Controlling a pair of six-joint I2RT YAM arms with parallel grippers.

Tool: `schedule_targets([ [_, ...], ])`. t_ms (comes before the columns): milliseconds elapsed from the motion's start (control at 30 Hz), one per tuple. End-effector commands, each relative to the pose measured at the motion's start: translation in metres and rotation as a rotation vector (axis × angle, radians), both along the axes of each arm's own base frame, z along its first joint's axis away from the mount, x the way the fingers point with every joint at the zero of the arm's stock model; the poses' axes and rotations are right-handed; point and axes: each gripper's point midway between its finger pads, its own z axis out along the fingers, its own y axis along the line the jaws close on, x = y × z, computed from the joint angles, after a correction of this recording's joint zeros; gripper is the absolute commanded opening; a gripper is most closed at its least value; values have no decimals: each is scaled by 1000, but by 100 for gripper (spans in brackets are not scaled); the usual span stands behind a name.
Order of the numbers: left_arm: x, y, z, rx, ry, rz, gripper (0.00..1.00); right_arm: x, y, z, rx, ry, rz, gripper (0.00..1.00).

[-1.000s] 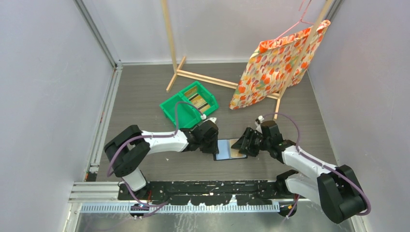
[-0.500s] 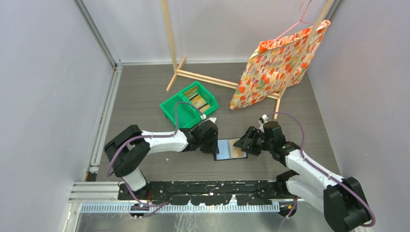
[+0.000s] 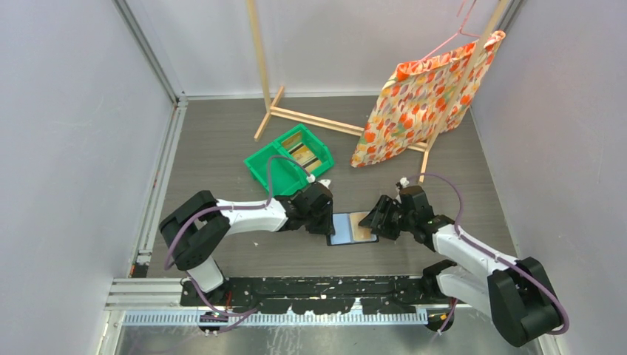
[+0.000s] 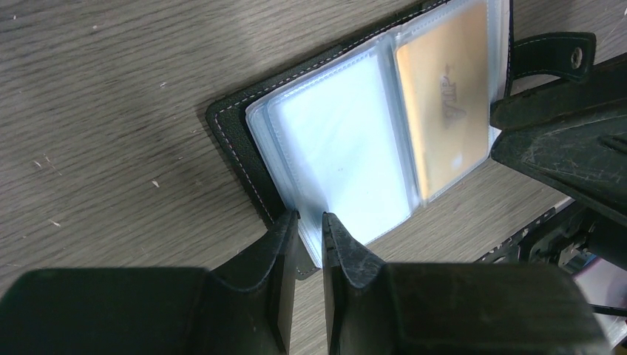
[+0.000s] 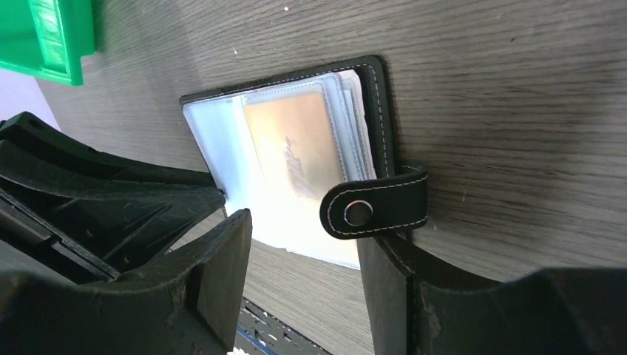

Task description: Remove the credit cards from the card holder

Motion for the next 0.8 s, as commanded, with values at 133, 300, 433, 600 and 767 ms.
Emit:
schedule_targets([
  [133,-1,-4,-5,-13,8,-12,20,-6,9,-9,50,37,31,60],
  [300,-2,-4,-4,-17,12,-11,20,1,27,8,167,22,48,60],
  [433,-3,-4,-5,-19,15,-9,20,3,33,18,205,10,66,60],
  [600,-4,-3,-5,-17,18,-12,20,5,40,32,247,-9,94,60],
  [767,-4,-4,-4,-23,19,-14,20,4,41,42,260,-18,105,60],
])
